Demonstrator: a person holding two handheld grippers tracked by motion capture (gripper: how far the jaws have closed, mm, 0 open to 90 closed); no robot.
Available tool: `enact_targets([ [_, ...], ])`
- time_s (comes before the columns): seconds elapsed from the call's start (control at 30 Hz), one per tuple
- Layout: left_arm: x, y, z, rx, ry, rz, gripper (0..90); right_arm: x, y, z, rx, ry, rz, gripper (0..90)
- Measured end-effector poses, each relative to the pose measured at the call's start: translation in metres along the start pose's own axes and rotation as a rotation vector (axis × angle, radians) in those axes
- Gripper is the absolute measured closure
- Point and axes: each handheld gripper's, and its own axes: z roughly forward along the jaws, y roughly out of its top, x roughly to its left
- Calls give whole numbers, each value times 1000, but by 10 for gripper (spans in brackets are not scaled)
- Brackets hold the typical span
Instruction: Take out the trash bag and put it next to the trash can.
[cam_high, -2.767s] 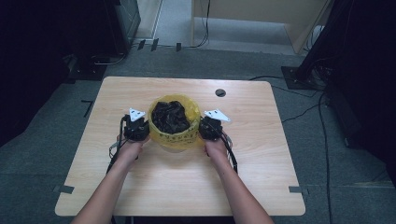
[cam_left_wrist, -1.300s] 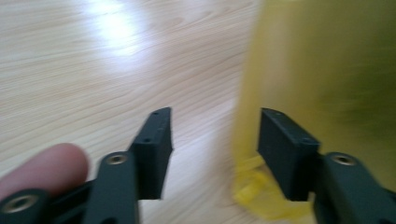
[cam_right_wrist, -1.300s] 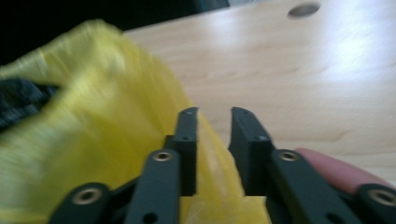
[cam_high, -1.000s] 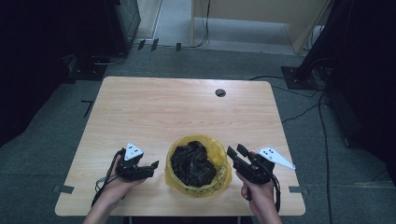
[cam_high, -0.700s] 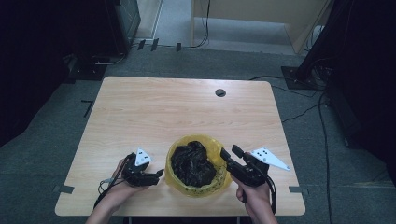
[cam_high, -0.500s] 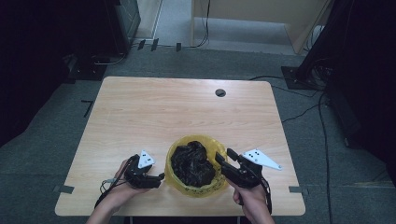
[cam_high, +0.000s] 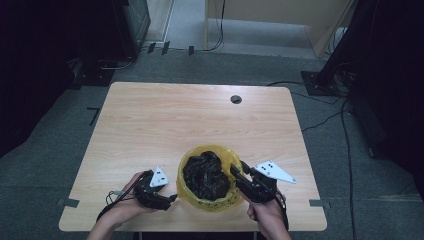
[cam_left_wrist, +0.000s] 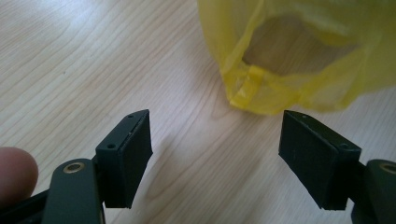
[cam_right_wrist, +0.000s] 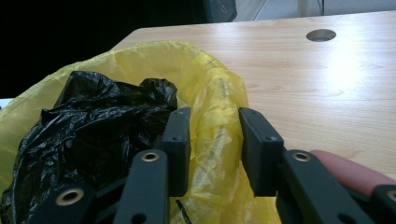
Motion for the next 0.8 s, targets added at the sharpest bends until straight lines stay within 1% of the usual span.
enact_targets([
  [0.03,0,-1,-1,9,9,5,255,0,-1,1,-6,7,4,687],
  [0.07,1,-1,-1,12,8,9,256,1,-1,1,-9,7,13,690],
  [0.13,-1,-1,0,10,-7,13,256,2,-2,1,-18,-6,12,702],
  [0.2,-5,0,2,15,-20,31,256,3,-2,1,-27,-11,11,712],
  [0.27,-10,1,6,16,-24,41,255,4,-3,1,-29,-11,13,722],
  [0.4,-15,3,11,27,-23,54,263,7,-4,2,-32,-15,16,723],
  [0.5,-16,4,12,27,-13,49,275,10,-6,2,-37,-21,24,719],
  [0.53,-16,4,12,26,-4,44,290,11,-6,2,-38,-20,26,717],
  [0.57,-16,4,12,19,-2,42,330,12,-6,2,-37,-19,21,715],
  [0.63,-14,5,9,3,-6,35,353,14,-7,3,-35,-14,17,713],
  [0.67,-13,5,7,-8,-9,32,379,15,-7,3,-36,-13,13,712],
  [0.8,-11,5,-1,-69,-25,21,539,18,-8,3,-39,-18,14,710],
])
